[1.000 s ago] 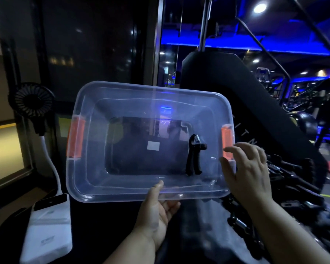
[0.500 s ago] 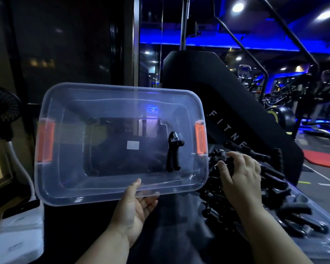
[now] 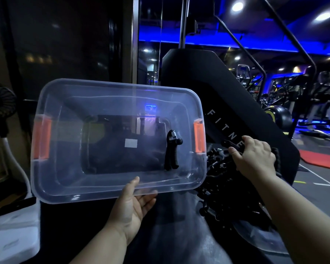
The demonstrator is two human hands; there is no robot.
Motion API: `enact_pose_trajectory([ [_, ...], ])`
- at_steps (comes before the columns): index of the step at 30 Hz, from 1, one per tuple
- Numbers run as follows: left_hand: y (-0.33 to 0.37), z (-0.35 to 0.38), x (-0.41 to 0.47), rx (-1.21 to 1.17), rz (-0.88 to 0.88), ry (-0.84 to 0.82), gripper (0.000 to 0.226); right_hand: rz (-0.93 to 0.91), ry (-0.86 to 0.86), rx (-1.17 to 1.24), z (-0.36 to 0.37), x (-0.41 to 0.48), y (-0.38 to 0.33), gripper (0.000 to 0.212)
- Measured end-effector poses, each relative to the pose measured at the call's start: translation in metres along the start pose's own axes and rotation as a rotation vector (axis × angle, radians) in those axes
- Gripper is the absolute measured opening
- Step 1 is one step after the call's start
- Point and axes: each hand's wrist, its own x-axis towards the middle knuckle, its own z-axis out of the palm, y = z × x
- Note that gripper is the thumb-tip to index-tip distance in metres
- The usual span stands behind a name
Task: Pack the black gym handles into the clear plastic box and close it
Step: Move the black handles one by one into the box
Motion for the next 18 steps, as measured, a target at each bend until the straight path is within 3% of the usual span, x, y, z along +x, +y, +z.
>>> enact_pose_trajectory([
  [6,-0.001,-0.002,0.002,0.001,0.003,0.001,0.032,0.127,-0.211,-0.06,0.002,0.015,0.002,0.051],
  [13,-0.001,-0.001,0.001,0.0,0.0,0.002,0.028,0.067,-0.125,-0.126,0.006,0.016,0.003,0.038],
  [18,-0.001,-0.001,0.001,0.004,0.012,0.002,0.03,-0.029,-0.008,-0.041,0.005,0.008,0.005,0.029],
])
